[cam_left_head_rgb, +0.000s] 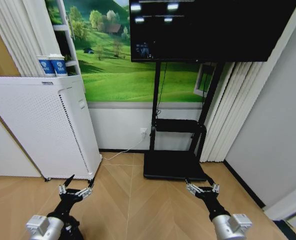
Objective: Pick up the trash bin and place the garbage on the floor into it.
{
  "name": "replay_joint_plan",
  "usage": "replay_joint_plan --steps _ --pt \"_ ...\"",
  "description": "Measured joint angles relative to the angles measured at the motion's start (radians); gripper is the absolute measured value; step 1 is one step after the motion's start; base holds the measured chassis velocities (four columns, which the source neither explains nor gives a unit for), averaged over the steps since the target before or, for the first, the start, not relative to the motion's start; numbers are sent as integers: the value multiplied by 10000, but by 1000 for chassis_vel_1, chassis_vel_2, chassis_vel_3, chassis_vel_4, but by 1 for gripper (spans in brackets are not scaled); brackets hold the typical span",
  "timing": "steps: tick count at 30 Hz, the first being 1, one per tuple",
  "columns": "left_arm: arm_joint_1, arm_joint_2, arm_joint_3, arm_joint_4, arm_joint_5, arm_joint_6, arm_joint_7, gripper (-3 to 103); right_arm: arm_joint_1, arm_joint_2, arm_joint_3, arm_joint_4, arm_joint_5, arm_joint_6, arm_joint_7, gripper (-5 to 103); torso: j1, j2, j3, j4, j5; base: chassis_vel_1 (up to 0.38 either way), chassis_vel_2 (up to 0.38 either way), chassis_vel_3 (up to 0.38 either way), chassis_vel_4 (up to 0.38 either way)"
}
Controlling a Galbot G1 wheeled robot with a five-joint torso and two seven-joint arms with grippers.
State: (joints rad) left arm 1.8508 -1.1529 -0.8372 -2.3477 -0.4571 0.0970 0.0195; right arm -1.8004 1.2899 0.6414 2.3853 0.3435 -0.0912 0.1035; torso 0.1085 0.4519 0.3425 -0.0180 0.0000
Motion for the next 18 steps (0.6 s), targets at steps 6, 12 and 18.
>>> replay_joint_plan --steps 6,12,18 --pt "0 0 0 0 0 0 0 100 0 0 0 0 0 0 0 100 80 218 138 0 0 0 0 0 0" --pt "0 0 0 0 0 0 0 100 0 0 0 -1 0 0 -1 100 190 500 308 0 0 0 0 0 0" --pt "0 0 0 1 0 0 0 100 0 0 0 0 0 0 -1 100 273 711 439 0 0 0 0 0 0"
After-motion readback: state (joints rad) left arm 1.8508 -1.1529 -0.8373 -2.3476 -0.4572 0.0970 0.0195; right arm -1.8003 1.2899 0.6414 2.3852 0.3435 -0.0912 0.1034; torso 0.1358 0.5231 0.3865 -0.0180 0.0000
